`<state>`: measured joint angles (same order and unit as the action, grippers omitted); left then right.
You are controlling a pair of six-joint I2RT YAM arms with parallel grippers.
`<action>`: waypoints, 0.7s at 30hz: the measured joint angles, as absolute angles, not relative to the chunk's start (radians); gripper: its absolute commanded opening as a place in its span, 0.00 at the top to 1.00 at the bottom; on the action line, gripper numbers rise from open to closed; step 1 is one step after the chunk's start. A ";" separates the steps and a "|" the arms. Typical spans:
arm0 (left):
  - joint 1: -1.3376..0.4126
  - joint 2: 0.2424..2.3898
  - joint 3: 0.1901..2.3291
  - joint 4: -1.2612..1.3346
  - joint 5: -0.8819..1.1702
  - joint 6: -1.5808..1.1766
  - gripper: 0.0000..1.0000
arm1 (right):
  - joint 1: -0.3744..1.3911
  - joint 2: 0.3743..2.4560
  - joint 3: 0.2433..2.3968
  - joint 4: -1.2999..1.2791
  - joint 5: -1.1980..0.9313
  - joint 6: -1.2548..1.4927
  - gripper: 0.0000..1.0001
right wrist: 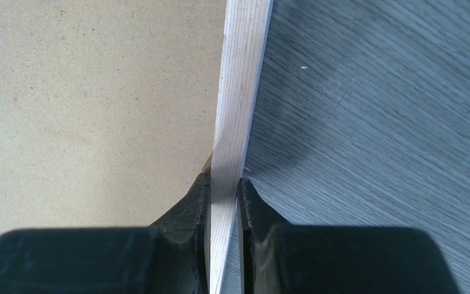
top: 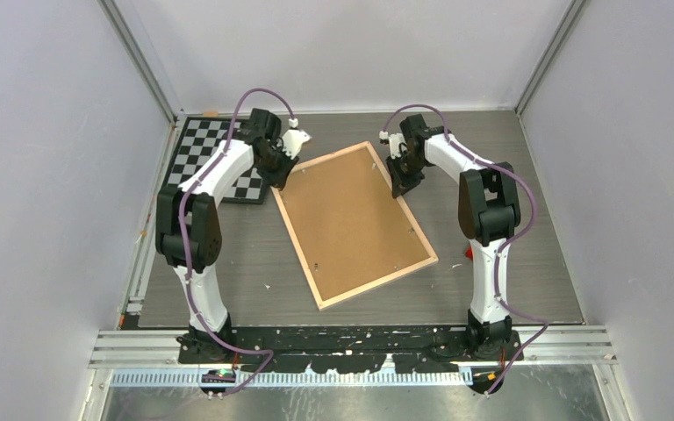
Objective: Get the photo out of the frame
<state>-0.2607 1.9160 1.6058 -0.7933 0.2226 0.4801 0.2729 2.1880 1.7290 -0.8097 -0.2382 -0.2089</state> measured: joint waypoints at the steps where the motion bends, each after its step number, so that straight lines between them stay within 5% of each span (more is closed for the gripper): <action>1: -0.261 1.916 1.605 -0.794 0.226 0.481 1.00 | 0.273 2.188 1.729 -0.809 -0.238 -0.207 0.99; 21: -0.277 1.894 1.580 -0.813 0.243 0.502 1.00 | 0.266 2.183 1.720 -0.800 -0.238 -0.206 0.99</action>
